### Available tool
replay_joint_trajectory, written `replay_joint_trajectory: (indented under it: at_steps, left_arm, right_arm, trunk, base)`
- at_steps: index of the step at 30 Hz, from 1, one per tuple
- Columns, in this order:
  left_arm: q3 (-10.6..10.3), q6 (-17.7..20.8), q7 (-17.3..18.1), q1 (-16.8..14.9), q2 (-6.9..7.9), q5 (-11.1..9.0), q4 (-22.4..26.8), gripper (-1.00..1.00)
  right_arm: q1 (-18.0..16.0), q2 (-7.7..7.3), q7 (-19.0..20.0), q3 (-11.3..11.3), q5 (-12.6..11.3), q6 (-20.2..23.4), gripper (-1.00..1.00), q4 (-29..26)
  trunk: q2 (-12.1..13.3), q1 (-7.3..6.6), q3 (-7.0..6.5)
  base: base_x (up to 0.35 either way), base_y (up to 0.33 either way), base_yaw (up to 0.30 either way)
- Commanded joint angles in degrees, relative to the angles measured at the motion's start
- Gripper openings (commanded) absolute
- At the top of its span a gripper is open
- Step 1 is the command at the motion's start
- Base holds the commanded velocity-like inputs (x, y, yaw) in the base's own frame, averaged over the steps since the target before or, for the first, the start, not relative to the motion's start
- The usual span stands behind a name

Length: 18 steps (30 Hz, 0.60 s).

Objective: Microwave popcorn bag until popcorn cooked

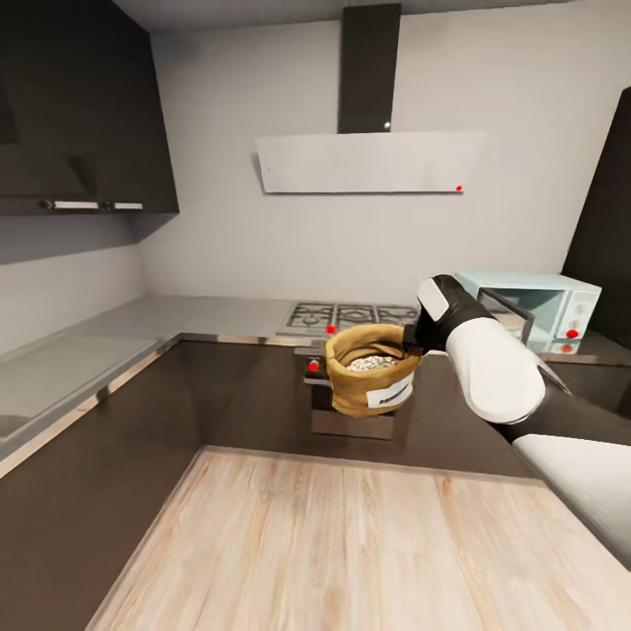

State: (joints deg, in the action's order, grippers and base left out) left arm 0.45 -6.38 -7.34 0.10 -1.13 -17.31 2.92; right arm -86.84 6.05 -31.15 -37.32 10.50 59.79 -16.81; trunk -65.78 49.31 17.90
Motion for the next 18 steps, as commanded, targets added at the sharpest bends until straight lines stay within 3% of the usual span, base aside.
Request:
replay_joint_trajectory:
  at_steps: [1,5,9,18]
  left_arm:
    - [0.0,-0.1,-0.1,0.0,0.03,-0.2,0.1,1.00]
    - [0.1,-0.1,-0.1,0.0,0.08,-0.3,0.1,1.00]
    - [0.2,-0.1,-0.1,0.0,0.08,-0.3,0.2,1.00]
    - [0.2,-0.1,-0.1,0.0,0.14,-0.4,0.3,1.00]
  right_arm:
    - [0.2,0.13,0.1,-0.5,0.5,0.2,-1.00,-0.1]
    - [1.3,0.05,1.1,-0.6,0.3,0.2,-1.00,-0.1]
    - [2.5,0.46,5.8,-0.5,0.3,0.2,-1.00,-0.1]
    - [9.3,-0.65,6.4,-0.6,0.5,0.2,-1.00,-1.0]
  trunk:
    - [0.0,-0.03,0.03]
    - [0.0,-0.03,-0.11]
    - [0.0,-0.03,-0.26]
    - [0.0,-0.03,-0.58]
  base:
    - [-0.345,0.000,-0.281]
    - [-0.345,0.000,-0.281]
    - [-0.345,0.000,-0.281]
    - [-0.331,0.000,-0.281]
